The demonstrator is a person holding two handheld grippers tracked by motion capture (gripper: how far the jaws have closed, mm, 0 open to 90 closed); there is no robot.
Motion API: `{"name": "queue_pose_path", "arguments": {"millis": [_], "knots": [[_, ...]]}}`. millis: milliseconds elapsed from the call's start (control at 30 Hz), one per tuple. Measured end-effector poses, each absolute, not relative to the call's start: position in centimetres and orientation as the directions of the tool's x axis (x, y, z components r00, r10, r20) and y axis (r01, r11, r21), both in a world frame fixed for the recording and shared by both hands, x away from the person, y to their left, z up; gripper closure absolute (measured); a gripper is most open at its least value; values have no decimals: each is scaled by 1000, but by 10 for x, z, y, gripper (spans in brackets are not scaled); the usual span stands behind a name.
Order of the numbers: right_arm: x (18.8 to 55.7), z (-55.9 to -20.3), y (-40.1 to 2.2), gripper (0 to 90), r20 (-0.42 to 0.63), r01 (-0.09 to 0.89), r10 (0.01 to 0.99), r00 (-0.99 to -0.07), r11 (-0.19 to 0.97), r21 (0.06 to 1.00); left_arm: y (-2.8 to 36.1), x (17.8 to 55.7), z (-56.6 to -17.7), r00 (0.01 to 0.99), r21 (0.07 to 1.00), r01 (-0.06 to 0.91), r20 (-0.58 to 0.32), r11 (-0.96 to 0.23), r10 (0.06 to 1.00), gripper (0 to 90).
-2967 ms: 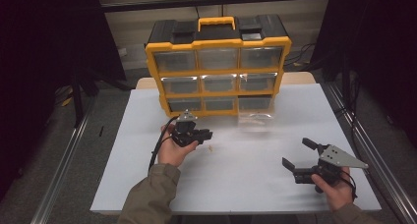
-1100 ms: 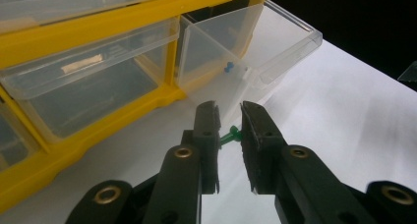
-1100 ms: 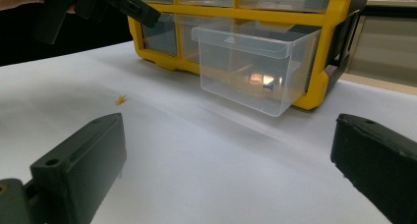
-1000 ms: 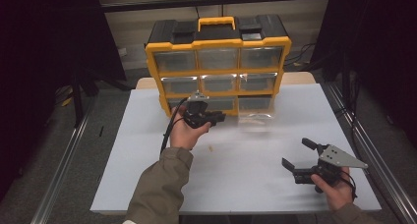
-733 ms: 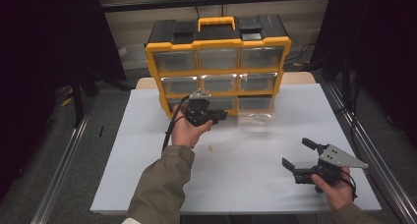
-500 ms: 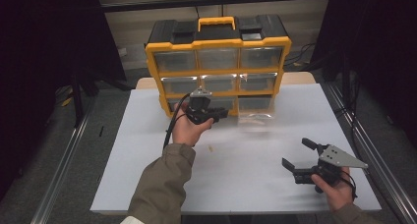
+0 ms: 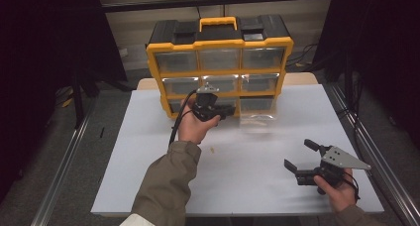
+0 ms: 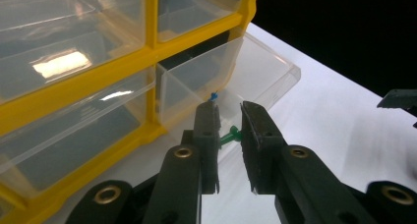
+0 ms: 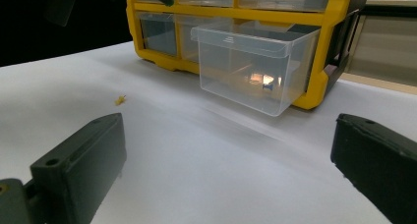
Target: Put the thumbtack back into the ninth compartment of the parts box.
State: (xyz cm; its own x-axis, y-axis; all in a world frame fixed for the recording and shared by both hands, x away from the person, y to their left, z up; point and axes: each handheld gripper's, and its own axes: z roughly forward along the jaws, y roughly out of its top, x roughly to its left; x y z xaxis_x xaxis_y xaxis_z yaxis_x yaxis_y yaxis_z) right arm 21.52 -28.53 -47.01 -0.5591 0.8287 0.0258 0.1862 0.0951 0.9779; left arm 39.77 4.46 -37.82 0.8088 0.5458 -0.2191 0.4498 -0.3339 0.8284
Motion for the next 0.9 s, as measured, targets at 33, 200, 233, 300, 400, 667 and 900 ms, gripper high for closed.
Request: {"name": "queue_pose_path", "arguments": {"millis": [33, 200, 233, 300, 400, 667, 900], "knots": [[215, -470, -285, 0, 26, 186, 828, -560, 95, 978, 43, 398, -378, 809, 829, 449, -218, -335, 545, 776], [215, -470, -286, 0, 28, 187, 830, -556, 92, 978, 38, 400, -376, 813, 827, 447, -216, -341, 541, 776], [215, -470, -286, 0, 28, 187, 831, -556, 92, 978, 37, 400, -376, 813, 828, 446, -216, -339, 541, 776], [215, -470, -286, 0, 29, 188, 830, -557, 92, 978, 36, 400, -375, 815, 829, 443, -212, -342, 540, 776], [215, -469, -286, 0, 24, 181, 830, -557, 94, 979, 34, 401, -373, 819, 830, 436, -205, -348, 536, 776], [215, -469, -287, 0, 25, 183, 830, -557, 93, 979, 28, 404, -372, 818, 833, 434, -205, -343, 537, 776], [215, -469, -286, 0, 26, 183, 829, -559, 93, 979, 25, 408, -367, 817, 829, 435, -200, -352, 541, 776]]}}
